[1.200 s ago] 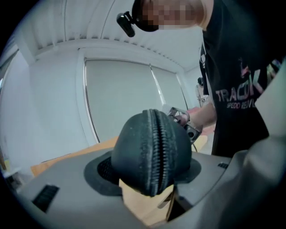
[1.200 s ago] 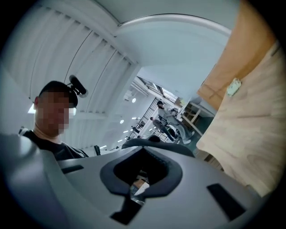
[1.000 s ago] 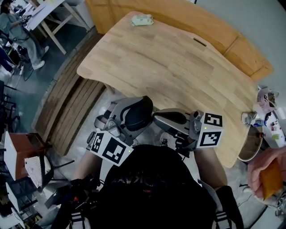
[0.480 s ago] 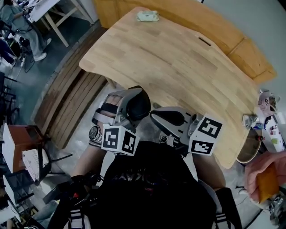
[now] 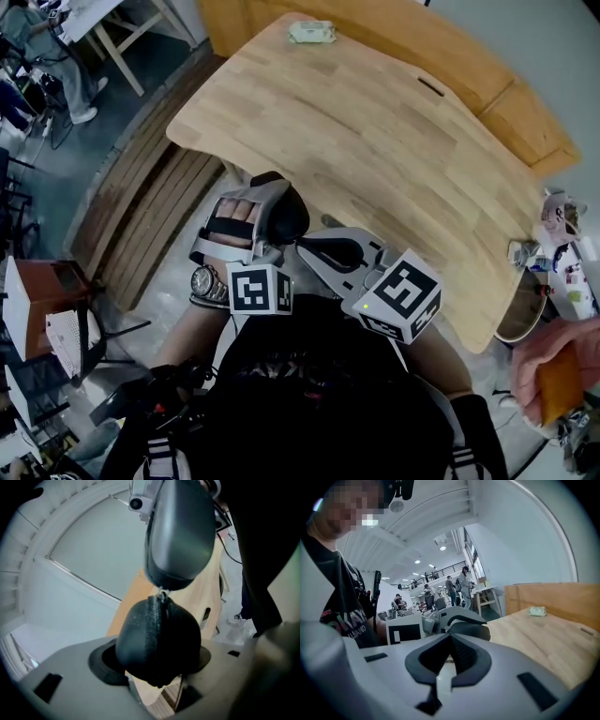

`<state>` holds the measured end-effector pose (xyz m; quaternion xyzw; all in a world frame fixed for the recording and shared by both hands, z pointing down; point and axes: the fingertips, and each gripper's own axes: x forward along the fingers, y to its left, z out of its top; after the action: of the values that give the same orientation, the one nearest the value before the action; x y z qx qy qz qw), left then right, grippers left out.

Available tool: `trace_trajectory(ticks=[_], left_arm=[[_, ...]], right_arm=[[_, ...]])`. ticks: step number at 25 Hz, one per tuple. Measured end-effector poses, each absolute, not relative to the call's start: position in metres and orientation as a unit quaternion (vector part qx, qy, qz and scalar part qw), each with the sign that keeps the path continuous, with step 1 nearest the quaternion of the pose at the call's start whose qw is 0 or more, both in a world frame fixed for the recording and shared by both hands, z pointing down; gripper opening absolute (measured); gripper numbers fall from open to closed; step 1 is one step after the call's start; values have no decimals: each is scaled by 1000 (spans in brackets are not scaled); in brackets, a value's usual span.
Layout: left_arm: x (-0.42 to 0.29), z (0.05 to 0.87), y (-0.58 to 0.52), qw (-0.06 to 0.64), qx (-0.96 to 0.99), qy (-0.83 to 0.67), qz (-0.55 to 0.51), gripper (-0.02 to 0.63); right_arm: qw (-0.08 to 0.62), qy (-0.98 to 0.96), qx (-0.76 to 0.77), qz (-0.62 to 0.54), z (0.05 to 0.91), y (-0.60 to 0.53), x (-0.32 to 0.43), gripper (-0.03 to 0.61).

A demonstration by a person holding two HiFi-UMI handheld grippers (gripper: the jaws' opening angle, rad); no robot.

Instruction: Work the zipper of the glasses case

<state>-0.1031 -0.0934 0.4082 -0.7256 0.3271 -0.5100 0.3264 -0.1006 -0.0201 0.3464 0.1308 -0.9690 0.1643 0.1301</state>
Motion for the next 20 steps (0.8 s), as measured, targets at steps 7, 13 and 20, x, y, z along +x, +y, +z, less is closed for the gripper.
trace_trajectory(ticks=[7,13,20], left_arm=[[-100,414,-90,327,-724,322,-515,284],[-99,417,-89,313,-723,330,-520,284],[-98,429,-87,271,-733,335,-526,282]], right_arm=[[151,-971,118,141,351,-11,-114,15],[152,-974,118,120,352,-10,-115,15],[185,-975,124,8,362,-6,-115,15]])
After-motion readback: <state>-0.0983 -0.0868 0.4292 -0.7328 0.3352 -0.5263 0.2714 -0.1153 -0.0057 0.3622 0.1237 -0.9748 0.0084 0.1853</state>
